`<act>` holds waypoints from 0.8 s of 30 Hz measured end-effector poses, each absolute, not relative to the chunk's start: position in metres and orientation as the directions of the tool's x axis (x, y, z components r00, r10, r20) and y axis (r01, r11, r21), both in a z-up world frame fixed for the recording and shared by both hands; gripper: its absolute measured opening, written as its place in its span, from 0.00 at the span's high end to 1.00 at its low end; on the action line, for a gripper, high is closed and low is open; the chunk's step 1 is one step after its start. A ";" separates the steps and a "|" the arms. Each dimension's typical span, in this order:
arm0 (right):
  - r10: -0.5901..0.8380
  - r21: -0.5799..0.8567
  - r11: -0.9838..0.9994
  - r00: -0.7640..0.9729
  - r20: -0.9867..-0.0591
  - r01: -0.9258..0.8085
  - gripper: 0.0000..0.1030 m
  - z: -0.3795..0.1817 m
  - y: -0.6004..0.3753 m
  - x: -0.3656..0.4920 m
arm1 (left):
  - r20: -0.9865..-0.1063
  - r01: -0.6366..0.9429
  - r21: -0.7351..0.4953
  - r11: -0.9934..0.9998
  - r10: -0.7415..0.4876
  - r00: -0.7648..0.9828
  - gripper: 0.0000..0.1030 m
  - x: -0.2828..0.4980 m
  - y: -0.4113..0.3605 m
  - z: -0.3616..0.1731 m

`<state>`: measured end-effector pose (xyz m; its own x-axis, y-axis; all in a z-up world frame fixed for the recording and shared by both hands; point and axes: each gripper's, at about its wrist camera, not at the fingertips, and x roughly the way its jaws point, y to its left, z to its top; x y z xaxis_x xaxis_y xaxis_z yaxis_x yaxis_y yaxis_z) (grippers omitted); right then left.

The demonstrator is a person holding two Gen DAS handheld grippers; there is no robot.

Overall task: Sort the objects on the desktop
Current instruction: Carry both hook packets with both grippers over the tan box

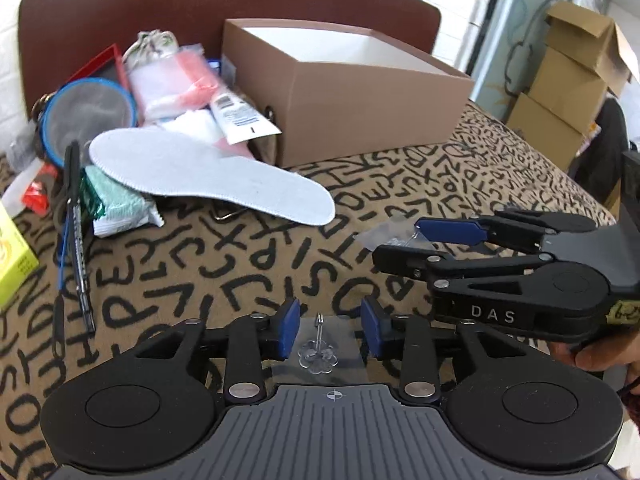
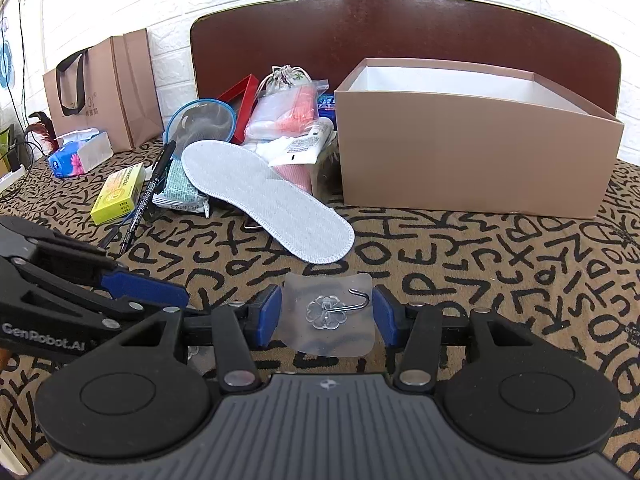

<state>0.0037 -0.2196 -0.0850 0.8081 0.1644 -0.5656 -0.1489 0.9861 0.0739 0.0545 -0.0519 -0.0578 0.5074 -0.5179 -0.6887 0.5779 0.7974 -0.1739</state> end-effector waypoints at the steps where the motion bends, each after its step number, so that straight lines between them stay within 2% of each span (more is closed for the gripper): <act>1: 0.164 0.076 0.986 0.807 -0.567 -0.147 0.47 -0.085 -0.220 0.004 | -0.697 0.575 -0.165 0.801 -0.507 0.506 0.52 0.056 -0.053 -0.060; 4: 0.163 0.081 0.986 0.806 -0.569 -0.143 0.47 -0.086 -0.220 0.004 | -0.733 0.569 -0.164 0.806 -0.485 0.477 1.00 0.062 -0.057 -0.072; 8: 0.166 0.077 0.986 0.804 -0.571 -0.148 0.47 -0.087 -0.220 0.004 | -0.724 0.573 -0.139 0.807 -0.478 0.497 1.00 0.058 -0.060 -0.071; 13: 0.163 0.076 0.986 0.808 -0.566 -0.146 0.46 -0.085 -0.220 0.005 | -0.697 0.543 -0.218 0.811 -0.519 0.494 1.00 0.071 -0.048 -0.058; 24: 0.167 0.045 0.985 0.836 -0.523 -0.169 0.47 -0.064 -0.220 0.009 | -0.573 0.557 -0.232 0.797 -0.575 0.584 1.00 0.104 -0.055 0.014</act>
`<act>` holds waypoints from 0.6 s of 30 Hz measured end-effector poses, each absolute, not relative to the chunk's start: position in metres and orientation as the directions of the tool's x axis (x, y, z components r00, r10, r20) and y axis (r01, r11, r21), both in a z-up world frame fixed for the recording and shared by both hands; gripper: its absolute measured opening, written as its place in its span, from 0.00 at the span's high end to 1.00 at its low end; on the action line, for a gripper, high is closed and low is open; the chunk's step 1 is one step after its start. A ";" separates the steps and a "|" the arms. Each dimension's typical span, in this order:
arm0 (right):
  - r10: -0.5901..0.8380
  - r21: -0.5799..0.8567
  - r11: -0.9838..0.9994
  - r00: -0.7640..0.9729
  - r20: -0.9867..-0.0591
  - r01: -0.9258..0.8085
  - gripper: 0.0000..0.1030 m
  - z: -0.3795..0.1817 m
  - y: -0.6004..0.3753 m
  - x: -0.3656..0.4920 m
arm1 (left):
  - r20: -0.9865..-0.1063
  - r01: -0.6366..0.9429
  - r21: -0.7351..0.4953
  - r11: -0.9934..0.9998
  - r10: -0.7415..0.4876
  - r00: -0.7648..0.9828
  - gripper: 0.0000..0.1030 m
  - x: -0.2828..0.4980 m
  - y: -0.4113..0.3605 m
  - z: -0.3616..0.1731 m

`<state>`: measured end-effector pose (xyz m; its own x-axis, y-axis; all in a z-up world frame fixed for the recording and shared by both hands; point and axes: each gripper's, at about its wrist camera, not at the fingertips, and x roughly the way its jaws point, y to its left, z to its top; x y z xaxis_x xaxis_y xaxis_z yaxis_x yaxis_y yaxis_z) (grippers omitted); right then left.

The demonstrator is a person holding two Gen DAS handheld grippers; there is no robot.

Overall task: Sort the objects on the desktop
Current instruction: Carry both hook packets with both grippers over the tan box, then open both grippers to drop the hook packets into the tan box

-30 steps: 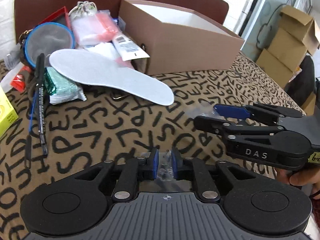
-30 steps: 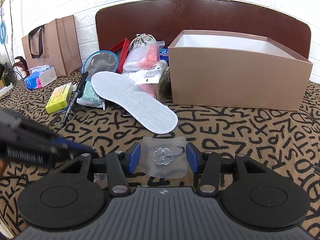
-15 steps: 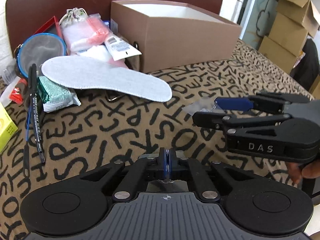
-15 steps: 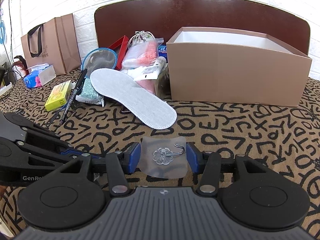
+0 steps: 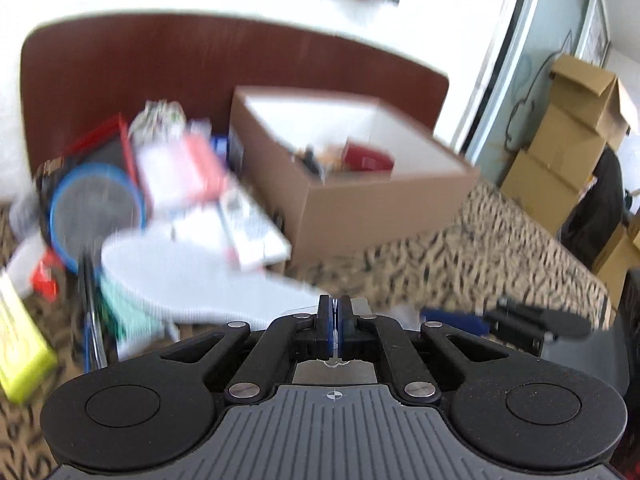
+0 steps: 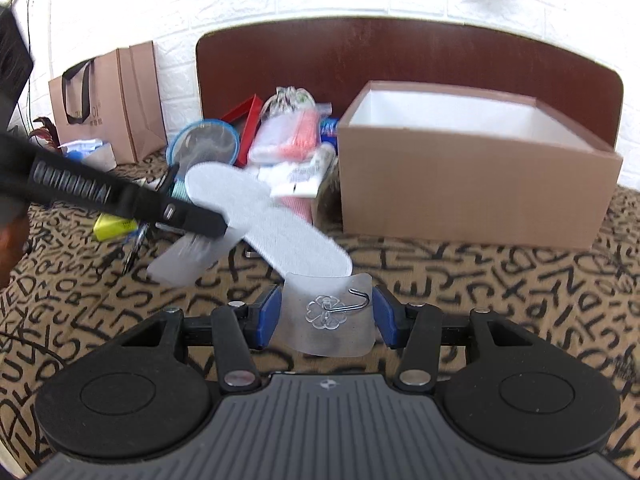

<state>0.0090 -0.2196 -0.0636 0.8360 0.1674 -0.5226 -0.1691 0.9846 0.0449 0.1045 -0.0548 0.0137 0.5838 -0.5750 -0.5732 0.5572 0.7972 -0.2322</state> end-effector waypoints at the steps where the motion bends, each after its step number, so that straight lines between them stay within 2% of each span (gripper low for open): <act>1: 0.171 0.048 0.984 0.841 -0.514 -0.171 0.47 -0.059 -0.221 0.011 | -0.557 0.559 -0.229 0.797 -0.578 0.596 1.00 0.109 -0.058 0.022; 10: 0.132 -0.018 0.989 0.918 -0.373 -0.149 0.46 0.003 -0.246 0.040 | -0.459 0.575 -0.236 0.783 -0.611 0.645 1.00 0.165 -0.100 0.080; 18: 0.055 -0.095 0.992 0.949 -0.311 -0.089 0.45 0.028 -0.271 0.088 | -0.461 0.542 -0.235 0.807 -0.583 0.669 1.00 0.223 -0.145 0.090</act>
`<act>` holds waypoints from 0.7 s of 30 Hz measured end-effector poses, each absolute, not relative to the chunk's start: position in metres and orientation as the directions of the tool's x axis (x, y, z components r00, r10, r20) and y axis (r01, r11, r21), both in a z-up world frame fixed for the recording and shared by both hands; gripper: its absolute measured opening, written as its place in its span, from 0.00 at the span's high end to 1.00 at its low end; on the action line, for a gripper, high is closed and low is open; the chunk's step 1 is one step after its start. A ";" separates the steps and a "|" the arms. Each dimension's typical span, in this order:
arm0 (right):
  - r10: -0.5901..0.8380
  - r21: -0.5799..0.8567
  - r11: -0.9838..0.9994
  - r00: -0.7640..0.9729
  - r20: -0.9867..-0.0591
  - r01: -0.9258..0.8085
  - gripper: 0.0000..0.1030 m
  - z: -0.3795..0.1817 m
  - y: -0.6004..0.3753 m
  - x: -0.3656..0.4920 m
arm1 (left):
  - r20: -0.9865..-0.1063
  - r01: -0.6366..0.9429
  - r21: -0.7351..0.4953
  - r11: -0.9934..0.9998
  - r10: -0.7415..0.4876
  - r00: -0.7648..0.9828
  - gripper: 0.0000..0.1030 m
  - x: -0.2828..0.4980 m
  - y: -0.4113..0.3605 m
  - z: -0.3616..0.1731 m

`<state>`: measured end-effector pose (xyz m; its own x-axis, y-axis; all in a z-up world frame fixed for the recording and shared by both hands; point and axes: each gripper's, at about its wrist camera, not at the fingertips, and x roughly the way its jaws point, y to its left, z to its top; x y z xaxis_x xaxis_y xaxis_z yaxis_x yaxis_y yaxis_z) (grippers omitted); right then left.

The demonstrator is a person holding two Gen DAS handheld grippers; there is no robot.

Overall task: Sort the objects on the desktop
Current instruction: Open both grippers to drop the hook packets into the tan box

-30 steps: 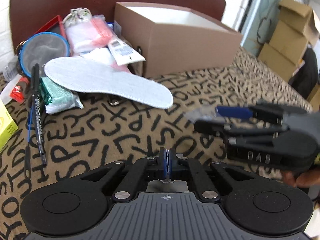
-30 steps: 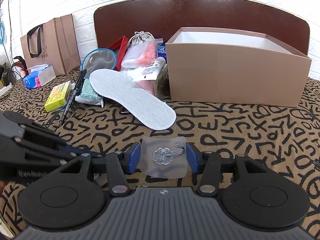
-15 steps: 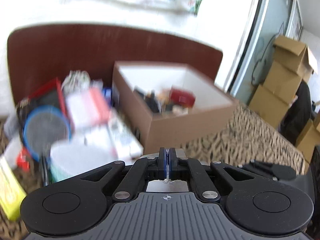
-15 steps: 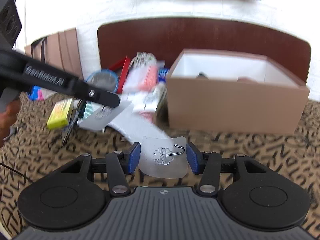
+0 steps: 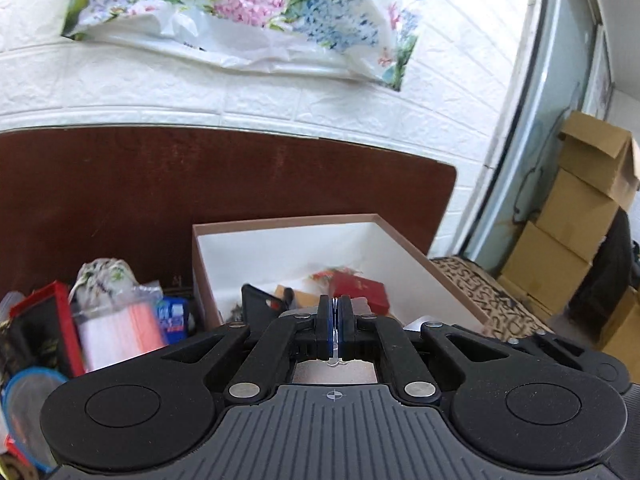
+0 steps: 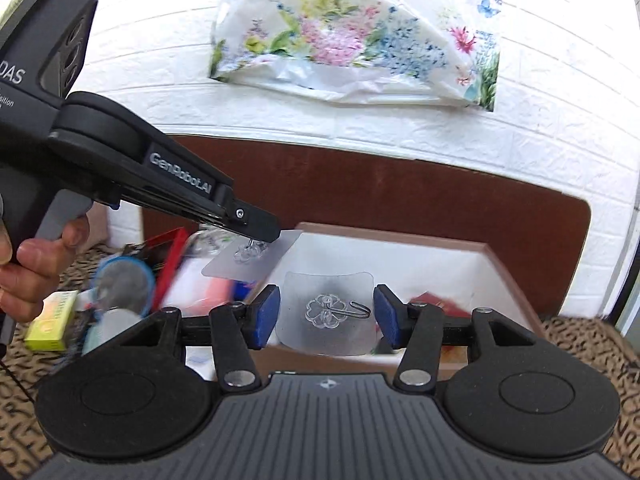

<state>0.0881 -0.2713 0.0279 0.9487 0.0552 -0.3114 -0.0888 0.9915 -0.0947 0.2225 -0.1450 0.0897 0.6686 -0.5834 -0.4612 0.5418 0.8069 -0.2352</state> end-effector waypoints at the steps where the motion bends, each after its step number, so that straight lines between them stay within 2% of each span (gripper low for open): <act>1: 0.042 -0.102 0.992 0.949 -0.313 -0.078 0.45 0.026 -0.276 0.096 | -0.469 0.538 -0.238 0.809 -0.580 0.665 1.00 0.231 -0.149 0.087; 13: -0.038 -0.104 0.995 0.922 -0.385 -0.003 0.43 -0.004 -0.311 0.174 | -0.533 0.501 -0.250 0.828 -0.550 0.643 1.00 0.295 -0.169 0.046; 15: -0.043 -0.105 0.994 0.915 -0.401 0.000 0.42 -0.011 -0.313 0.181 | -0.541 0.493 -0.260 0.830 -0.549 0.637 0.84 0.301 -0.169 0.041; 18: -0.045 -0.097 0.995 0.905 -0.422 0.004 0.40 -0.020 -0.316 0.189 | -0.541 0.468 -0.283 0.837 -0.543 0.643 0.50 0.308 -0.168 0.034; 19: -0.044 -0.094 0.996 0.902 -0.430 0.004 0.38 -0.023 -0.317 0.191 | -0.535 0.465 -0.288 0.837 -0.543 0.647 0.28 0.309 -0.167 0.033; 20: -0.043 -0.092 0.996 0.898 -0.439 0.003 0.29 -0.025 -0.318 0.193 | -0.525 0.462 -0.285 0.840 -0.540 0.658 0.15 0.309 -0.166 0.032; 21: -0.047 -0.093 0.996 0.896 -0.441 0.006 0.24 -0.027 -0.318 0.194 | -0.508 0.460 -0.275 0.844 -0.534 0.676 0.12 0.307 -0.165 0.031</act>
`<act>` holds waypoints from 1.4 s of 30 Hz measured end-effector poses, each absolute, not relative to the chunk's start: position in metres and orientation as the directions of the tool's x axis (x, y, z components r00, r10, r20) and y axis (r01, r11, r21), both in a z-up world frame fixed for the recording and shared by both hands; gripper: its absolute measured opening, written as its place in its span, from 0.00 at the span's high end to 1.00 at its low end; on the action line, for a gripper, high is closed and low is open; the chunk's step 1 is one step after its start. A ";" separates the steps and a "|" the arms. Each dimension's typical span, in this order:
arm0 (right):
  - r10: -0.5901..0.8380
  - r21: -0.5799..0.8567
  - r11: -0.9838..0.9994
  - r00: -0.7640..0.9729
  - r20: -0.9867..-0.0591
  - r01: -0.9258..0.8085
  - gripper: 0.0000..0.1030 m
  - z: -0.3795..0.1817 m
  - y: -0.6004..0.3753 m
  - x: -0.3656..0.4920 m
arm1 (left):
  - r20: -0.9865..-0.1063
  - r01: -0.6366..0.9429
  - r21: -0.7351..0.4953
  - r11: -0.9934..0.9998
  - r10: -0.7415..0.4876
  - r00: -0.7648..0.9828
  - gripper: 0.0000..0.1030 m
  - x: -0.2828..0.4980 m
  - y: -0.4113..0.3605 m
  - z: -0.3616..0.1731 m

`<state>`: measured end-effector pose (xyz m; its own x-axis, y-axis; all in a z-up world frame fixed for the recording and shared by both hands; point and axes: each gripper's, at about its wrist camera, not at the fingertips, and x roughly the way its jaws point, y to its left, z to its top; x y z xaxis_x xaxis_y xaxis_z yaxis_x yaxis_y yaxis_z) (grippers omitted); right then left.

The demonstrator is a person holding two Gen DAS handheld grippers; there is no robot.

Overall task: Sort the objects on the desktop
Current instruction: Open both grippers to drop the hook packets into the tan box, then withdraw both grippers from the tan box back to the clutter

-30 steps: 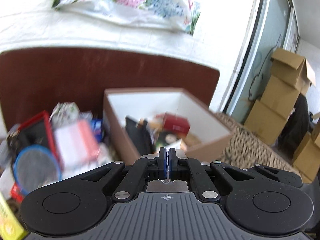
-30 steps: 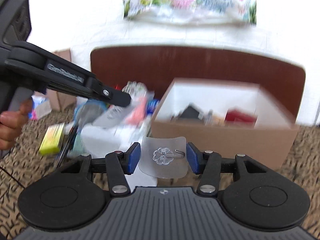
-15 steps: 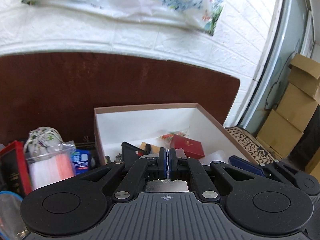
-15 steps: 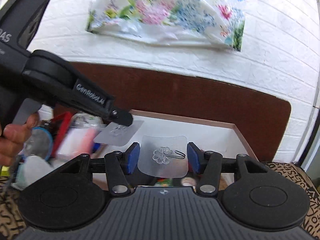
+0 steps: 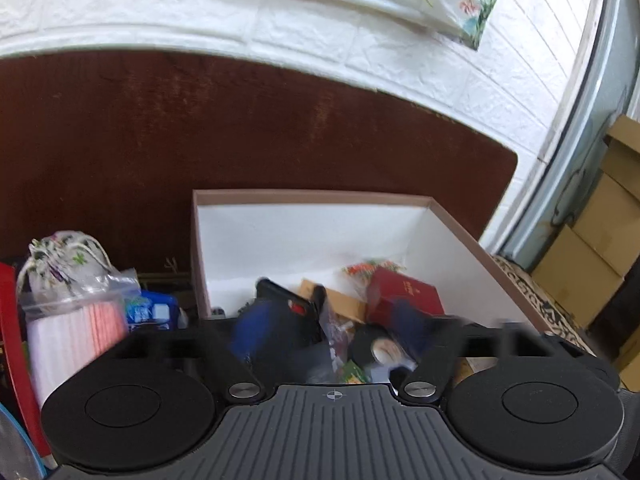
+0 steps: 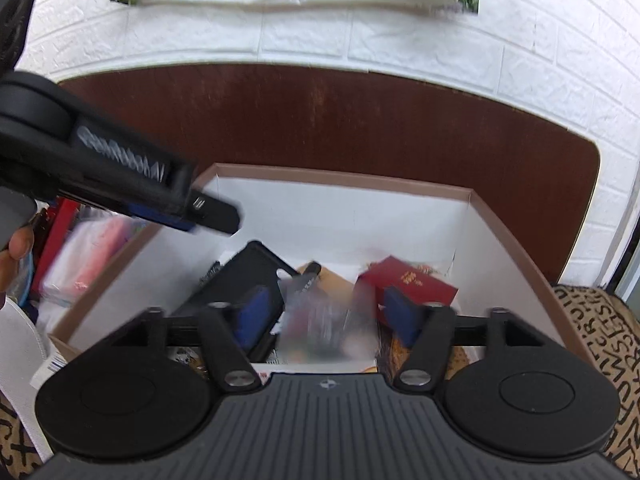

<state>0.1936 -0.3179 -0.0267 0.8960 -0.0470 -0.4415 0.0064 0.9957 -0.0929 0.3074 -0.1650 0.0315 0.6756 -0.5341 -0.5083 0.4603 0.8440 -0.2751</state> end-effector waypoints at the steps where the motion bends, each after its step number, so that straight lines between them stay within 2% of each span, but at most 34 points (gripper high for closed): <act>1: -0.052 -0.099 0.995 0.898 -0.438 0.009 0.22 -0.028 -0.318 0.193 | -0.491 0.463 -0.261 0.847 -0.530 0.692 0.08 0.306 -0.164 0.031; 3: -0.062 -0.114 0.993 0.900 -0.430 0.014 0.06 -0.030 -0.318 0.191 | -0.472 0.475 -0.238 0.847 -0.529 0.705 0.01 0.303 -0.164 0.031; 5: -0.069 -0.117 0.993 0.901 -0.429 0.020 0.01 -0.031 -0.318 0.188 | -0.473 0.491 -0.234 0.839 -0.540 0.696 0.00 0.302 -0.165 0.031; 15: -0.050 -0.033 0.999 0.877 -0.477 0.039 0.00 -0.032 -0.324 0.185 | -0.498 0.491 -0.222 0.842 -0.531 0.685 0.00 0.288 -0.167 0.026; 33: -0.010 0.027 0.999 0.906 -0.424 0.024 0.00 0.004 -0.309 0.119 | -0.466 0.471 -0.230 0.852 -0.521 0.715 0.00 0.204 -0.145 0.053; 42: 0.038 0.042 0.999 0.908 -0.418 -0.023 0.00 0.009 -0.282 0.071 | -0.492 0.423 -0.245 0.872 -0.488 0.721 0.00 0.136 -0.110 0.044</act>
<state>0.0705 -0.2820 0.0090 0.9076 0.0382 -0.4180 -0.0228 0.9989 0.0418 0.1363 -0.1100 0.0443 0.7211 -0.4877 -0.4921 0.4231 0.8724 -0.2446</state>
